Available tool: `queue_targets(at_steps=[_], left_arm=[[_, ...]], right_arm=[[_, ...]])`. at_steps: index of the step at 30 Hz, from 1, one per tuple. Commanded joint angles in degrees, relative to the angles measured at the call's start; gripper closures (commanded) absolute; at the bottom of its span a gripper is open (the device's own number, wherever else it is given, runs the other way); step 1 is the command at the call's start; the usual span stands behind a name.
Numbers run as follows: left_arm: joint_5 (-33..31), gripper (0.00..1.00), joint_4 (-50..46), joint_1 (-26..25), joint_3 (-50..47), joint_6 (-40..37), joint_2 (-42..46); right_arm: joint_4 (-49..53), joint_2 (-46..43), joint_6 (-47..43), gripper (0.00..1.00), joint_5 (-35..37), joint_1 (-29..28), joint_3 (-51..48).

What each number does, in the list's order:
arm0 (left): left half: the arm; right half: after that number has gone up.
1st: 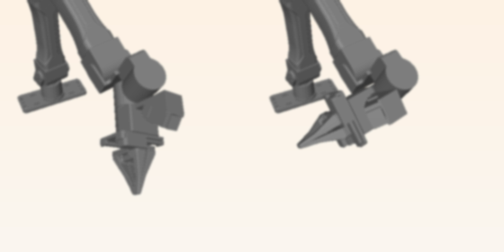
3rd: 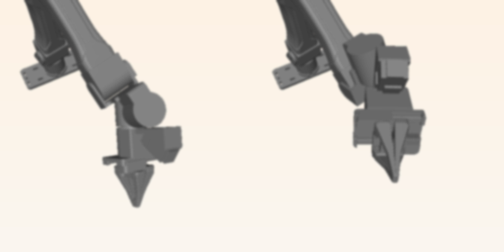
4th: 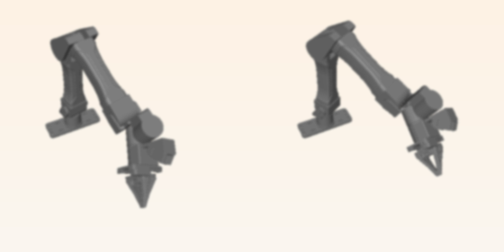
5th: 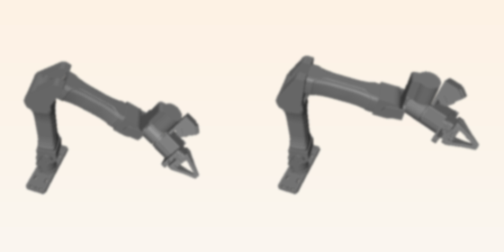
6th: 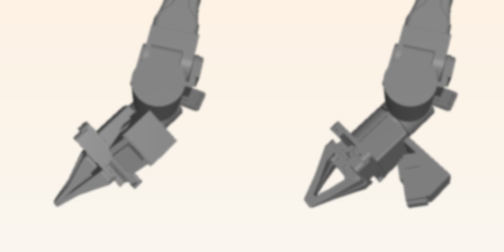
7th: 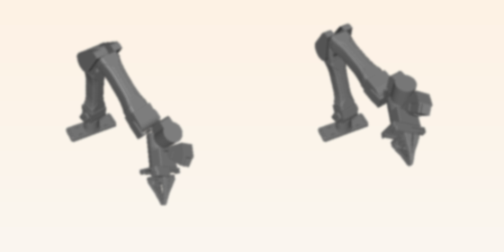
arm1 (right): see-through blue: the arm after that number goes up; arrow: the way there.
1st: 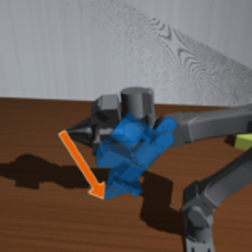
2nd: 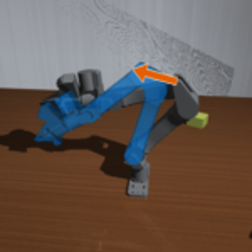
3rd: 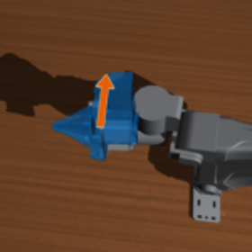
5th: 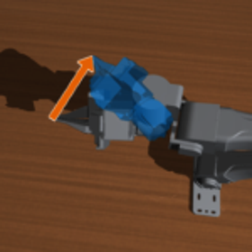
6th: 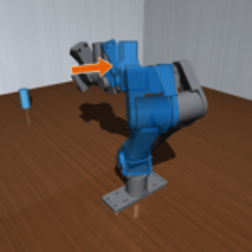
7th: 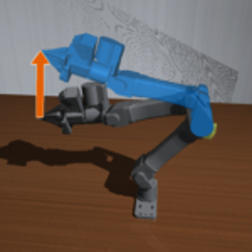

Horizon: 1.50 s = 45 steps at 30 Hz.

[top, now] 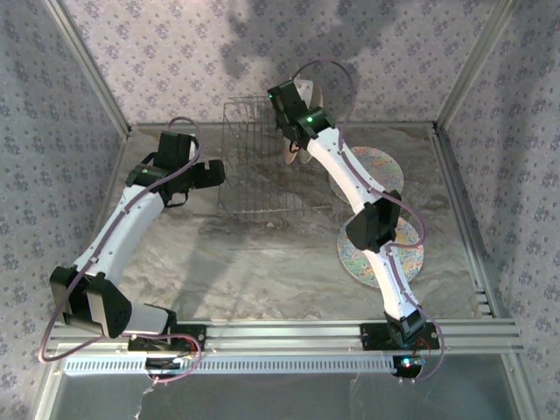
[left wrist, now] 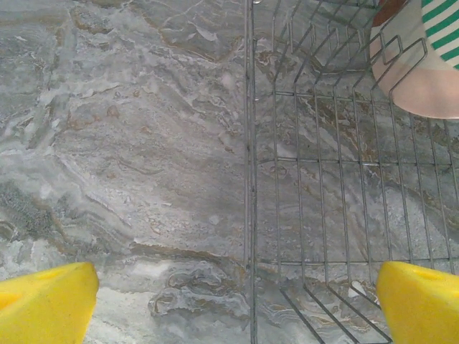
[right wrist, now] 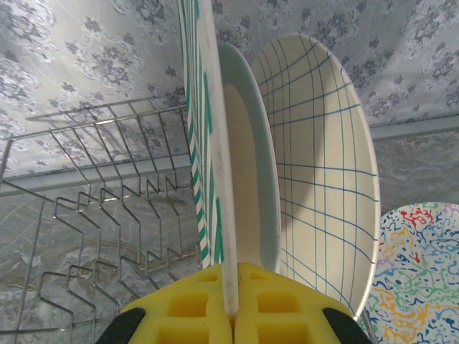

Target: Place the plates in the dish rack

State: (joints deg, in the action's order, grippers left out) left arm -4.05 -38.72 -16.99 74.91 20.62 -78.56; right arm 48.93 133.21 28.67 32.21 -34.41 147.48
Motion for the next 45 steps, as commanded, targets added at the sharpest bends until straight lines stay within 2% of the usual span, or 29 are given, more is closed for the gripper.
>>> queue_targets(at_steps=[1,15,18,37,45], left_arm=[[1.24,0.01,1.01,-0.14,0.41,0.73,-0.09],[2.41,0.01,1.45,-0.15,0.94,1.08,-1.05],[2.82,0.01,1.90,-0.15,0.67,1.48,-1.06],[3.09,0.01,2.71,-0.20,-0.72,1.70,-0.36],[3.26,0.01,2.60,-0.19,-1.01,1.44,-0.22]], right_arm=[[-4.16,0.62,1.89,1.00,1.61,0.00,2.97],[-5.78,-1.86,-2.34,1.00,5.93,-1.44,3.52],[-6.21,-2.01,-2.81,1.00,5.08,-1.26,3.53],[-4.33,0.58,-0.31,1.00,2.68,-2.66,3.61],[-2.06,3.13,1.31,1.00,4.52,-3.09,3.52]])
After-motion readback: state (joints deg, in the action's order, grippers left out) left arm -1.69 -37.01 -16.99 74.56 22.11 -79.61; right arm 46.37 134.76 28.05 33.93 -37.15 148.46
